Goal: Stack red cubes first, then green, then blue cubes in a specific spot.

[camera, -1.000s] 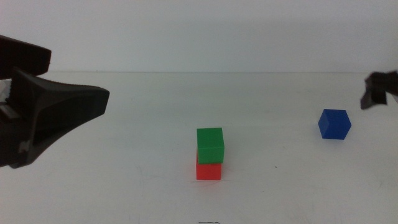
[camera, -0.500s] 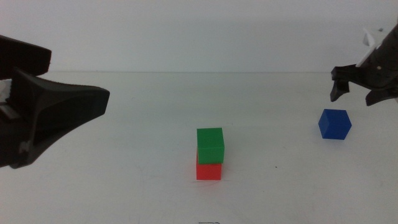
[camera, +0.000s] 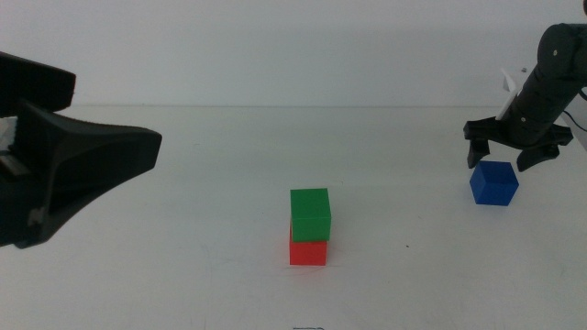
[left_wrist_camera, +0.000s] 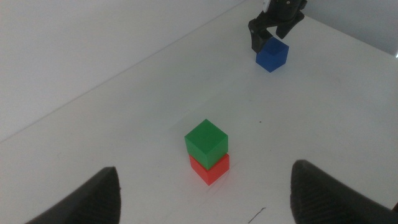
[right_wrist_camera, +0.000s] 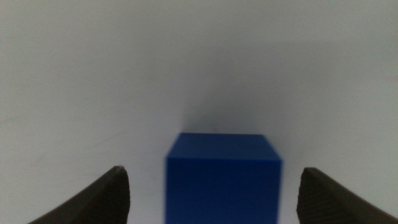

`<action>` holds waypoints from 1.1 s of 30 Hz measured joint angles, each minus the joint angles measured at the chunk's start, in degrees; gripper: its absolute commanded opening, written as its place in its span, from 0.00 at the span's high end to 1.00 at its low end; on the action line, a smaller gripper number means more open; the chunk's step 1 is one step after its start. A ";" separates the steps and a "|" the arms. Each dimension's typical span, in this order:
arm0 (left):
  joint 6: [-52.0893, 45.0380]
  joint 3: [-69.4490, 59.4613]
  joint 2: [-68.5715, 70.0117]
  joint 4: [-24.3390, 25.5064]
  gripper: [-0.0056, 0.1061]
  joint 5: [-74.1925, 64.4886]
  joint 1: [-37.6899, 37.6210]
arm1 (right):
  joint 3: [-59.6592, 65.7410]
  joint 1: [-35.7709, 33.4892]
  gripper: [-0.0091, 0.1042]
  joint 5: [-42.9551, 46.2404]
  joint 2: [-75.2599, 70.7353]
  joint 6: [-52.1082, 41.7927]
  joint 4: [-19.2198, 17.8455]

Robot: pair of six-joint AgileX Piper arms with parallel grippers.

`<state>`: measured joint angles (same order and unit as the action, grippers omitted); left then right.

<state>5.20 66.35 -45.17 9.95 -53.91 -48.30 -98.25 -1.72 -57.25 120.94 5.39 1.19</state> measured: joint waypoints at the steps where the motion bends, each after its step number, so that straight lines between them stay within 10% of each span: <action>1: 0.00 0.00 0.00 0.00 0.11 0.00 0.00 | 0.00 0.00 0.11 0.00 0.14 0.57 -0.84; 15: 0.00 0.00 0.00 0.00 0.11 0.00 0.00 | -0.02 0.00 0.16 -0.94 2.09 1.69 -2.54; 19: 0.00 0.00 0.00 0.00 0.11 0.00 0.00 | -0.02 0.00 0.31 -1.05 2.85 1.80 -2.54; 24: 0.00 0.00 0.00 0.00 0.11 0.00 0.00 | -0.02 0.00 0.94 -1.10 2.83 2.46 -2.54; 33: 0.00 0.00 0.00 0.00 0.11 0.00 0.00 | 13.97 -0.04 0.93 0.49 -14.48 2.63 -2.60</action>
<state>5.20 66.35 -45.17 9.95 -53.91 -48.30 -84.28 -1.76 -56.76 106.47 8.02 -1.41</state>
